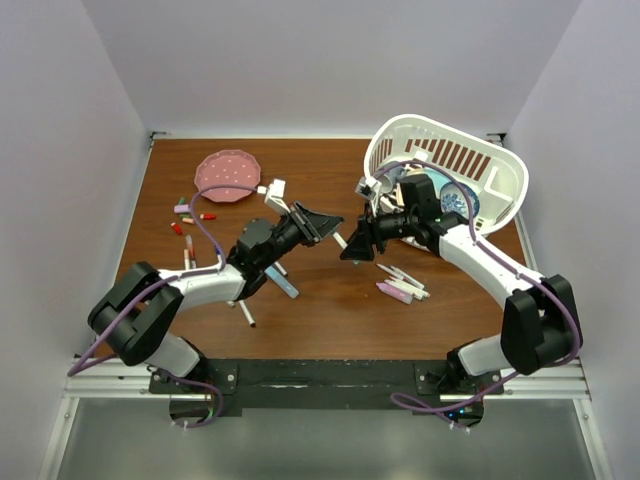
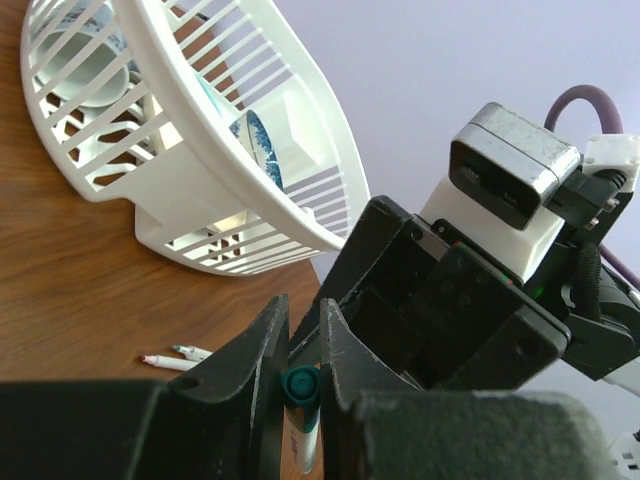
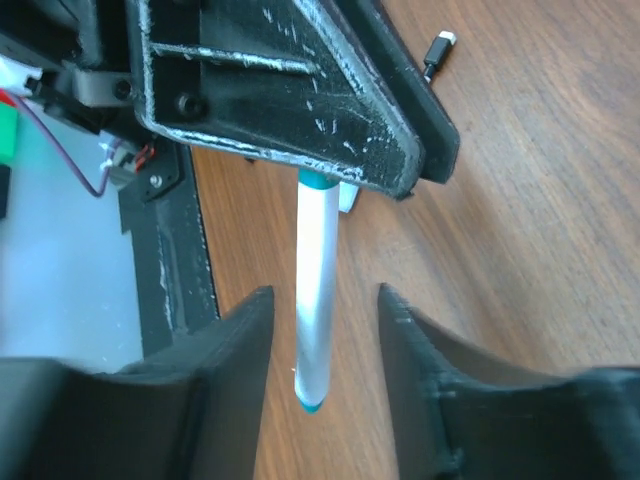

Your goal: Open the pen caps

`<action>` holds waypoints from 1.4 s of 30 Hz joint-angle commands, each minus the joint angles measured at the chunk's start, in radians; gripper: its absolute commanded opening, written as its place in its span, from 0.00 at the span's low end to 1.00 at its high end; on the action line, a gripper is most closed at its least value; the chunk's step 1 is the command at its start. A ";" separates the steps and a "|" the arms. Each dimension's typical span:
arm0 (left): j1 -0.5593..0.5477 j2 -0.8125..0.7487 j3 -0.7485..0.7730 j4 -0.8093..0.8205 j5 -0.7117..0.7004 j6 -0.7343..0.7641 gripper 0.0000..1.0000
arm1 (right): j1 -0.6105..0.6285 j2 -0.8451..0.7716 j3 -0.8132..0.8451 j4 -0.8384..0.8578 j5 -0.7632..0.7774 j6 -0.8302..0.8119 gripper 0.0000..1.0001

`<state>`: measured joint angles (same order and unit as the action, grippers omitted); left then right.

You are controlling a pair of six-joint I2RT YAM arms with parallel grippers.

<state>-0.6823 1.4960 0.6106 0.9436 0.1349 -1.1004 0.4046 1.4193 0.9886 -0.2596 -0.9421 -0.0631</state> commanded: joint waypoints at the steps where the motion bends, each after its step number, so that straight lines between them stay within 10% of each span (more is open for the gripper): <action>1: -0.016 -0.010 0.078 -0.029 0.035 0.083 0.00 | 0.002 0.000 -0.008 0.094 -0.084 0.046 0.61; 5: -0.025 0.010 0.112 -0.046 0.049 0.097 0.00 | 0.002 0.035 0.012 0.092 -0.084 0.087 0.48; 6: -0.026 0.016 0.123 -0.064 0.051 0.102 0.00 | 0.002 0.038 0.013 0.094 -0.092 0.089 0.36; 7: -0.025 0.015 0.129 -0.083 0.040 0.109 0.00 | 0.003 0.043 0.013 0.094 -0.116 0.091 0.00; 20: 0.368 -0.080 0.503 -0.429 -0.241 0.212 0.00 | 0.008 0.072 -0.051 -0.040 -0.198 -0.040 0.00; 32: 0.555 -0.230 0.272 -0.807 -0.230 0.235 0.00 | 0.003 -0.068 -0.014 -0.253 0.219 -0.382 0.00; 36: 0.708 -0.165 0.195 -0.824 -0.072 0.194 0.00 | 0.000 -0.054 -0.015 -0.277 0.244 -0.425 0.00; 42: 0.742 -0.019 0.258 -0.940 -0.213 0.249 0.00 | -0.003 -0.037 -0.008 -0.287 0.279 -0.440 0.00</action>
<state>0.0521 1.4212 0.8116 0.0799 -0.0067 -0.8951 0.4065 1.3800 0.9432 -0.5236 -0.7101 -0.4534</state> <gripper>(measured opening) 0.188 0.168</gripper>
